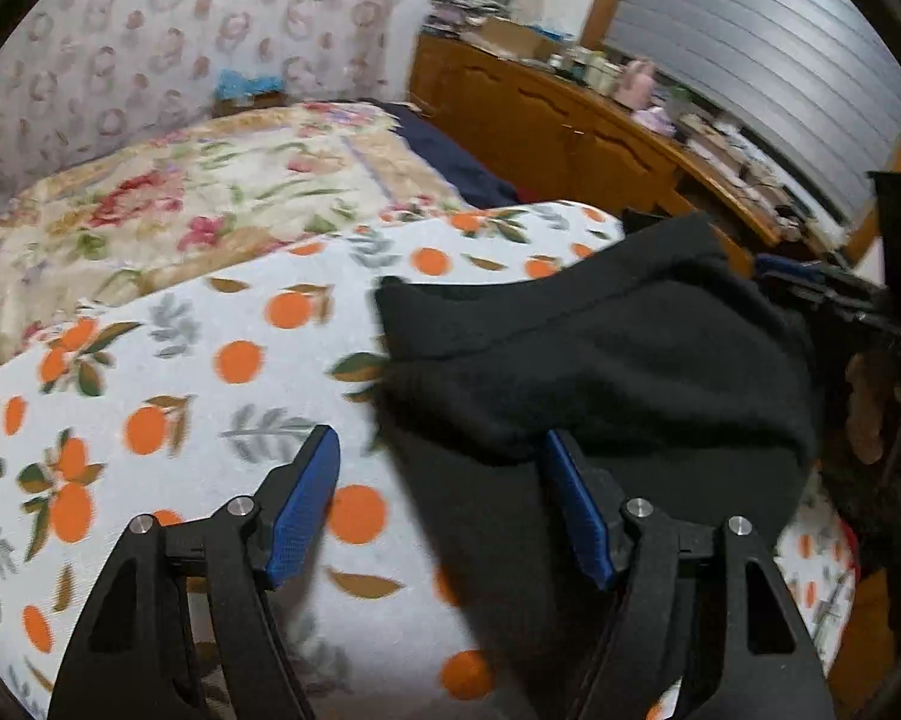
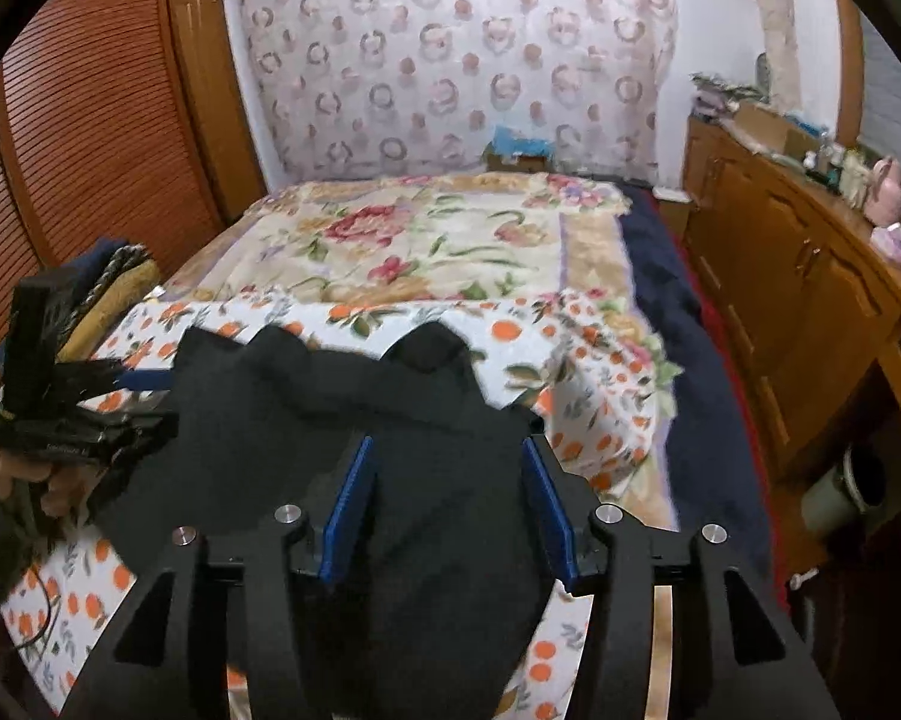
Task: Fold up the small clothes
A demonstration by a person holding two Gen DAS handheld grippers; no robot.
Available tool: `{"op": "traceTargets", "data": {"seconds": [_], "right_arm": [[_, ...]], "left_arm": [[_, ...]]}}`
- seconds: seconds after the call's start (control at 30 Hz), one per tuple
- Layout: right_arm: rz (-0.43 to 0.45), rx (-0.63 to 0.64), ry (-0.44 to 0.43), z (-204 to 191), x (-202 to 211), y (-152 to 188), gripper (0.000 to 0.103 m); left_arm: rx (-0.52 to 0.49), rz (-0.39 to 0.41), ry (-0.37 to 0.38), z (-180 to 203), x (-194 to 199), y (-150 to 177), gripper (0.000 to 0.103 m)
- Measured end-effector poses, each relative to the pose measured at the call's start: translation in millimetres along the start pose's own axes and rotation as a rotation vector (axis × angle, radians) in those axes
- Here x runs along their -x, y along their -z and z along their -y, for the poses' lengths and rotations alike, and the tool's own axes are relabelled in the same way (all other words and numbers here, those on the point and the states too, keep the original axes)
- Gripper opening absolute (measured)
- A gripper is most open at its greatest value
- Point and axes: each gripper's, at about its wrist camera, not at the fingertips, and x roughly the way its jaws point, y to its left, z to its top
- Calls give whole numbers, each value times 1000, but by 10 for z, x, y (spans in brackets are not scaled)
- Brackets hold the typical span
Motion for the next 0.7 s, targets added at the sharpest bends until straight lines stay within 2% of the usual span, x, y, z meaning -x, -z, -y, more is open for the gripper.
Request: {"op": "traceTargets", "data": {"seconds": [0.03, 0.1, 0.17, 0.2, 0.3, 0.37, 0.43, 0.53, 0.7], "right_arm": [[2, -5, -10, 9, 35, -3, 53], [6, 1, 4, 13, 71, -7, 53], [7, 5, 7, 13, 76, -25, 53], [4, 2, 5, 23, 69, -28, 53], [2, 1, 11, 31, 54, -43, 54], [-7, 0, 16, 17, 17, -42, 58], [-46, -5, 16, -8, -80, -30, 58], [-79, -10, 59, -5, -220, -24, 61], [-101, -54, 25, 44, -346, -27, 65]], "left_arm": [[4, -8, 30, 12, -13, -6, 48], [16, -21, 54, 32, -30, -22, 27], [16, -15, 74, 53, -8, -28, 17], [15, -9, 83, 54, 19, -35, 16], [27, 86, 110, 44, 311, -71, 14], [29, 104, 133, 23, 446, -105, 13], [11, 95, 113, 25, 470, -103, 13], [0, 67, 79, 26, 369, -65, 13], [20, 49, 70, -58, 271, -3, 13]]}}
